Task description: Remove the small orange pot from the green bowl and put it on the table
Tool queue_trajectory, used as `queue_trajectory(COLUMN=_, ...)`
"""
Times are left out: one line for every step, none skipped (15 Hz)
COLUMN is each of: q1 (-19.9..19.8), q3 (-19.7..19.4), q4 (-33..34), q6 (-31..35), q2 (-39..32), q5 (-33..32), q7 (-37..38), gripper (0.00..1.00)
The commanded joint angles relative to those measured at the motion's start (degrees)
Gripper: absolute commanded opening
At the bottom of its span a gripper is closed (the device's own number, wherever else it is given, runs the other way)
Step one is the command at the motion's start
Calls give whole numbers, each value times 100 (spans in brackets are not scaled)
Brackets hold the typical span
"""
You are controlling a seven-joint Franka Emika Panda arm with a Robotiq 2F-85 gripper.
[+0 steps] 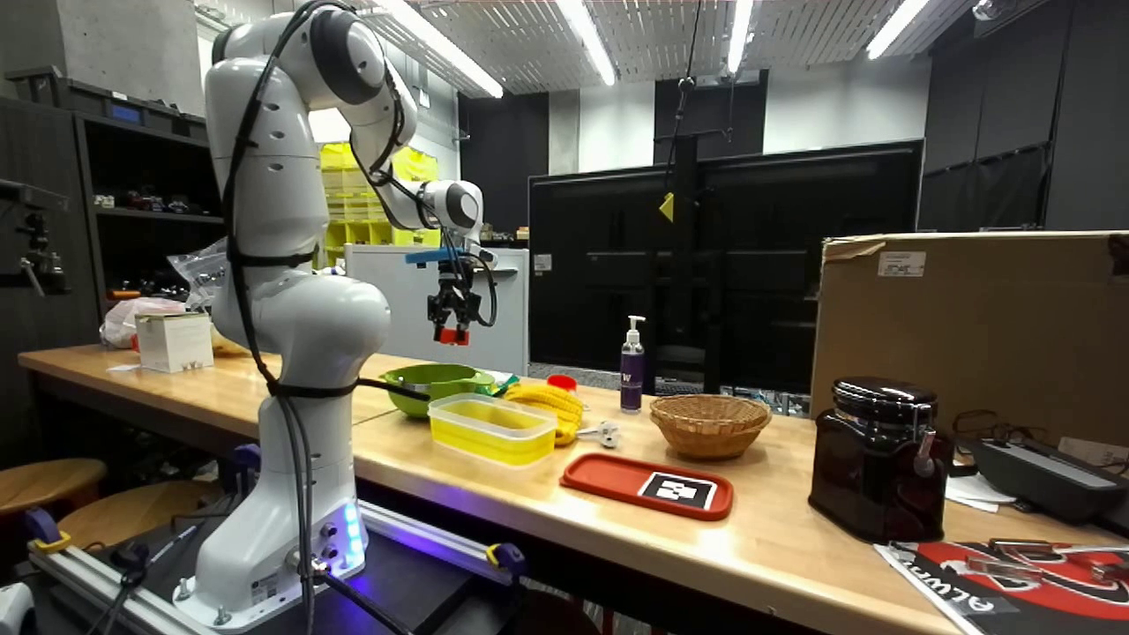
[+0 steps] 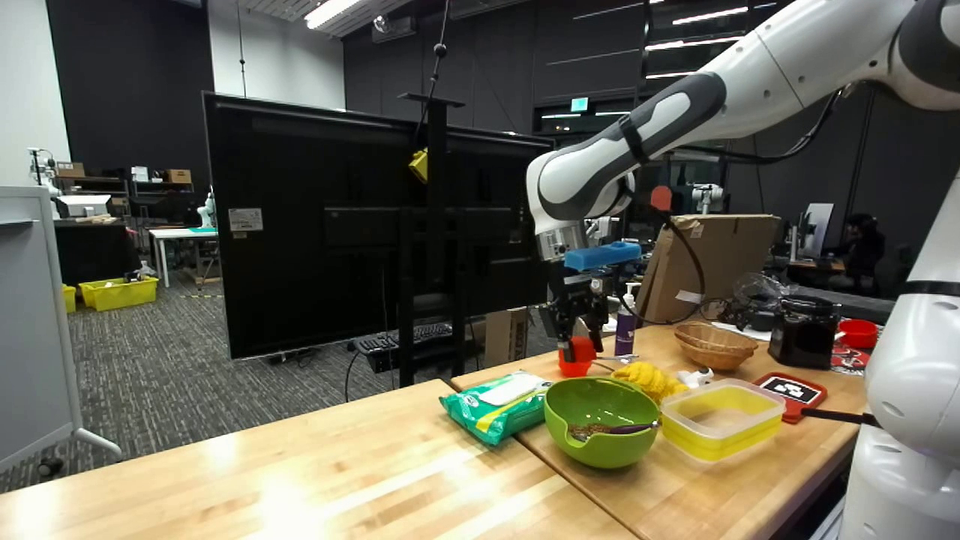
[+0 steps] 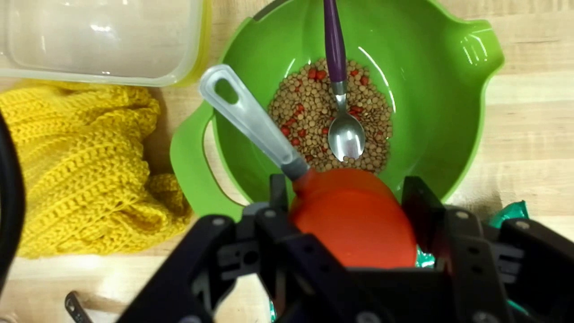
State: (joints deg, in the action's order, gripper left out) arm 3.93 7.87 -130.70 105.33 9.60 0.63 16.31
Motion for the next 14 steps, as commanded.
queue_trajectory(q1=36, q3=10, q4=67, q6=-193, q2=167, q5=-120, q7=177, gripper=38)
queue_trajectory(q1=37, q3=14, q4=70, q6=-199, q2=176, q5=-114, q7=184, gripper=38)
queue_trajectory(q1=38, q3=17, q4=66, q6=-190, q2=180, q5=-111, q7=191, gripper=38)
queue_trajectory(q1=42, q3=21, q4=68, q6=-191, q2=183, q5=-106, q7=193, gripper=38)
queue_trajectory(q1=52, q3=36, q4=81, q6=-187, q2=172, q5=-111, q7=204, gripper=38)
queue_trajectory(q1=60, q3=51, q4=92, q6=-185, q2=161, q5=-115, q7=216, gripper=38)
queue_trajectory(q1=69, q3=72, q4=104, q6=-175, q2=141, q5=-132, q7=242, gripper=38)
queue_trajectory(q1=77, q3=92, q4=118, q6=-189, q2=134, q5=-134, q7=263, gripper=38)
queue_trajectory(q1=84, q3=112, q4=124, q6=-175, q2=120, q5=-143, q7=266, gripper=38)
queue_trajectory(q1=92, q3=132, q4=131, q6=-174, q2=115, q5=-149, q7=274, gripper=38)
queue_trajectory(q1=111, q3=156, q4=142, q6=-172, q2=112, q5=-149, q7=271, gripper=38)
queue_trajectory(q1=126, q3=174, q4=145, q6=-165, q2=107, q5=-155, q7=277, gripper=38)
queue_trajectory(q1=147, q3=194, q4=144, q6=-152, q2=114, q5=-139, q7=280, gripper=38)
queue_trajectory(q1=177, q3=220, q4=145, q6=-150, q2=119, q5=-118, q7=295, gripper=38)
